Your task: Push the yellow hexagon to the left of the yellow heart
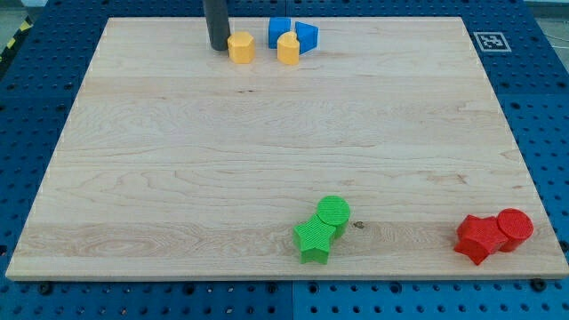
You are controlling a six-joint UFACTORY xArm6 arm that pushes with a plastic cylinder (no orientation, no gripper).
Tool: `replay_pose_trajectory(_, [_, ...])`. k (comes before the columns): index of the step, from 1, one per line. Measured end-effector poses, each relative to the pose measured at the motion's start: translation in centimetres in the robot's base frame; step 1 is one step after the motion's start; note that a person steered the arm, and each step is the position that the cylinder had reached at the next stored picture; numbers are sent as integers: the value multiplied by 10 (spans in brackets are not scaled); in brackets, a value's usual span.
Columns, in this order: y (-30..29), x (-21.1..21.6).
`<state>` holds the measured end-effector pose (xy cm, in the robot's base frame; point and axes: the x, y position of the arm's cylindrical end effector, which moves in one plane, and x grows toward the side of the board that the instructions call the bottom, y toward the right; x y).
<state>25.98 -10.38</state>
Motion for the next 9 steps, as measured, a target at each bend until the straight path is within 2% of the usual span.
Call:
replay_pose_trajectory(3, [39,1])
replay_pose_trajectory(4, [44,3])
replay_pose_trajectory(5, [18,27])
replay_pose_trajectory(6, [17,31])
replay_pose_trajectory(7, [50,36])
replay_pose_trajectory(9, [50,29])
